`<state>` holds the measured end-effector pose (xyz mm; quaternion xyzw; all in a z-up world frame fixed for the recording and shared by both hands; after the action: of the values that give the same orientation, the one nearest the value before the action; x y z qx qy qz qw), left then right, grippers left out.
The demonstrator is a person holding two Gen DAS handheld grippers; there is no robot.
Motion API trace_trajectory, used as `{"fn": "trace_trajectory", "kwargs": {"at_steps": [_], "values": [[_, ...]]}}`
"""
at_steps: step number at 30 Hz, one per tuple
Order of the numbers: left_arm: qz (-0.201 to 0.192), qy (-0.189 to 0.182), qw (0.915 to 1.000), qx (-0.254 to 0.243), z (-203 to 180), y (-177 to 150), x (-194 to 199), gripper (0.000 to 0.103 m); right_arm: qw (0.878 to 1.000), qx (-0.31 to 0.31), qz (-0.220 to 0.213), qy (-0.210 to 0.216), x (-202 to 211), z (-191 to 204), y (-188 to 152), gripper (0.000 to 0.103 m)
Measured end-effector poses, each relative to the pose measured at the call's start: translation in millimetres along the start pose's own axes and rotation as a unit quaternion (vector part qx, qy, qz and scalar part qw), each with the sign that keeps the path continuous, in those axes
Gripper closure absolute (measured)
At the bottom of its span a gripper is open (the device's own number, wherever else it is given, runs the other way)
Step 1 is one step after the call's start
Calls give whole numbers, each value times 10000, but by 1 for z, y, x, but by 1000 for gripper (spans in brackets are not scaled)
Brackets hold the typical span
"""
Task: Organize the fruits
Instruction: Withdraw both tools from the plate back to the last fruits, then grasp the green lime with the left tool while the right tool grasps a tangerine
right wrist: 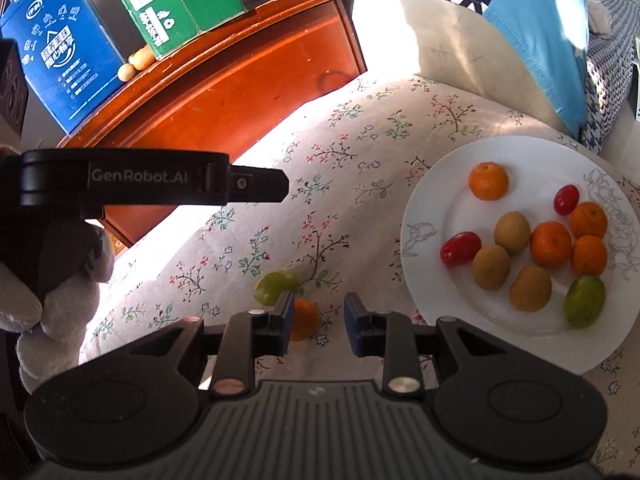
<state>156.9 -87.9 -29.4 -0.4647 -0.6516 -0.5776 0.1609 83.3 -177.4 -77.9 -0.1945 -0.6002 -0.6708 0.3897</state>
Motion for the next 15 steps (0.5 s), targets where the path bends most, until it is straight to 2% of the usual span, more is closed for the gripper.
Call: {"fn": "trace_trajectory", "kwargs": {"at_steps": [4,9,15], "values": [[28,80,10000,29,8,-2,1,25,9996,249,139,84,-10,16,-6,67],[88,158,9998,50,18,-6,2,25,9988,434,228,38,-19,23,-9,65],[165,204,9996,39,23,-12,1,25,9981,544,273,-31,-27,27,-9,58]]}}
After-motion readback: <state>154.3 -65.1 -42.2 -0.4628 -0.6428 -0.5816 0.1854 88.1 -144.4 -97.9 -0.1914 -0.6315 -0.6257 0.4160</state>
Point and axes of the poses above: each gripper's, at about its wrist camera, not at the fingertips, and x roughly against the way its jaws point, z to its left, y to its top, the point moved 8 cm from there along -x, roughly the way its jaws point, and after that the axes turned 12 degrees about x, right-handed, at the moved point
